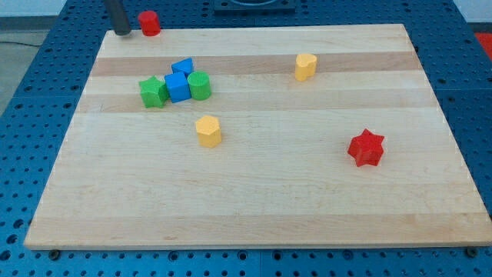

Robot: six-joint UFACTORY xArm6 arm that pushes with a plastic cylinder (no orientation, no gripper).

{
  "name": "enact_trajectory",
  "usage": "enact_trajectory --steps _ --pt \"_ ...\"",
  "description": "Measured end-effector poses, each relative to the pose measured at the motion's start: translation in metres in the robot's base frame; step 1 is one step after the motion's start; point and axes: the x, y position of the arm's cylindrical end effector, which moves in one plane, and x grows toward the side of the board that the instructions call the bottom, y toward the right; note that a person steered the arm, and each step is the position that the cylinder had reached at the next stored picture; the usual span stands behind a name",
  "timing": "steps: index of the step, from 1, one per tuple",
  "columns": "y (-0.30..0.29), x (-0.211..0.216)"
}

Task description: Push yellow blocks into red star

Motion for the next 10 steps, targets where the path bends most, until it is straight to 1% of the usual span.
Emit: enact_trajectory --steps 1,2,3,4,5,6,7,8,9,10 --pt "0.005 0.056" --pt "-0.016 0.163" --pt "0.024 0.251" --pt "0.130 0.265" --pt "0.212 0.265" --pt "0.253 0.268" --pt "0.271 0.243" --pt "0.343 0.277" --pt "0.330 0.278" --pt "0.229 0.249"
